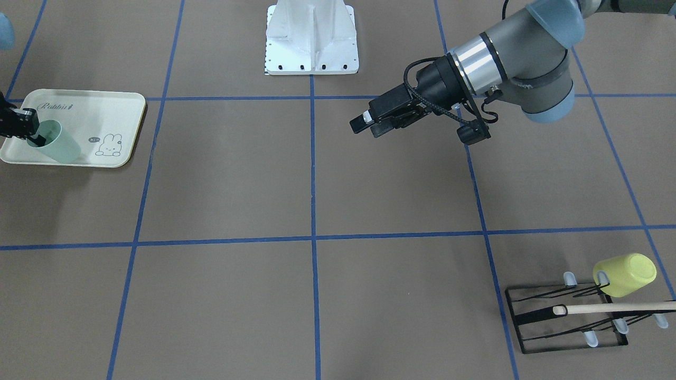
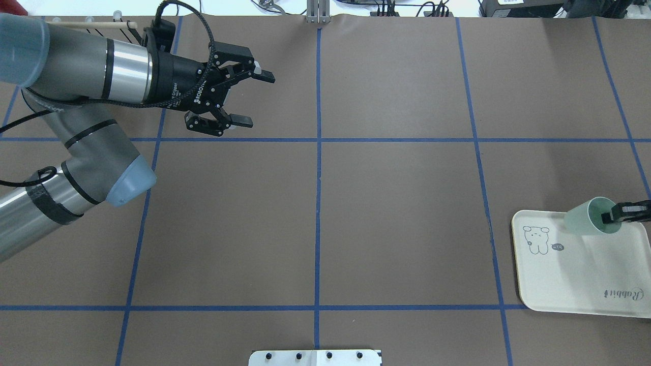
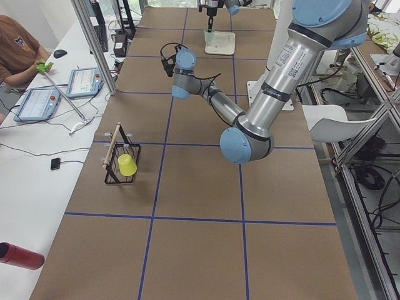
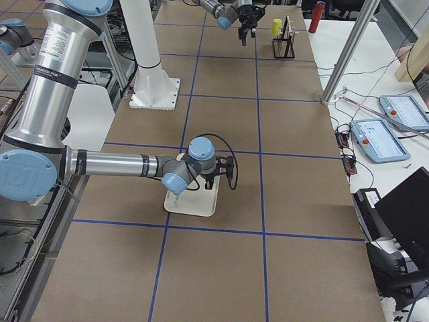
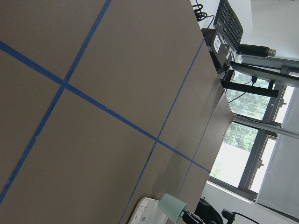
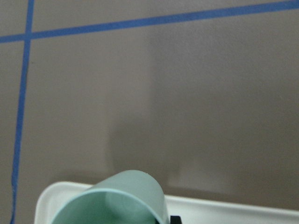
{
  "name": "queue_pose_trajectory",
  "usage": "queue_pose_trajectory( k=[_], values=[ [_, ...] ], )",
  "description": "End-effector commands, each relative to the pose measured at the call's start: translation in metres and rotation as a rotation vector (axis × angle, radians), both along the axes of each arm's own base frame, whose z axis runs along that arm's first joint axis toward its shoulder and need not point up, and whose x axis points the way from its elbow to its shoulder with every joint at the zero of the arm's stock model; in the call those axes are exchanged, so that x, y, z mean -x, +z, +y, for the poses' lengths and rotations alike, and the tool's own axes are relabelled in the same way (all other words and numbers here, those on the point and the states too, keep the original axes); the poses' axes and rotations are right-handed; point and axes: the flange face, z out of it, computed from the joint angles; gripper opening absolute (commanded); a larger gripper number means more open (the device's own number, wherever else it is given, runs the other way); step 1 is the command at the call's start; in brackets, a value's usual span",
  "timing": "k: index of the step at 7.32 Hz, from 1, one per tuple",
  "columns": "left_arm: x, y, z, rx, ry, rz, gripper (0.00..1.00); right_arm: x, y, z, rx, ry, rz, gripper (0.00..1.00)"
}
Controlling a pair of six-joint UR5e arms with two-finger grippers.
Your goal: Left arm grabs green cup and hands to right arm on tray
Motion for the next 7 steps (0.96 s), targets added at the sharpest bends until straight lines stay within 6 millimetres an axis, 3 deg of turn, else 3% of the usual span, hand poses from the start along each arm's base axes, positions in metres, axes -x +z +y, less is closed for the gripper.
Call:
queue_pose_trajectory(
  k=[1,6,7],
  values=[
    [0.003,-0.003,-0.001,-0.005,-0.002,-0.01,1.0,-0.01,0.006,0.032,0.036,-0.048,0.004,0.0],
    [0.008,-0.005,0.001,-0.009,-0.005,-0.006,1.0,0.006,0.018,0.046,0.027,-0.083,0.063,0.0],
    [0.008,-0.005,0.001,-0.009,-0.005,-0.006,1.0,0.009,0.019,0.046,0.029,-0.09,0.066,0.25]
  ],
)
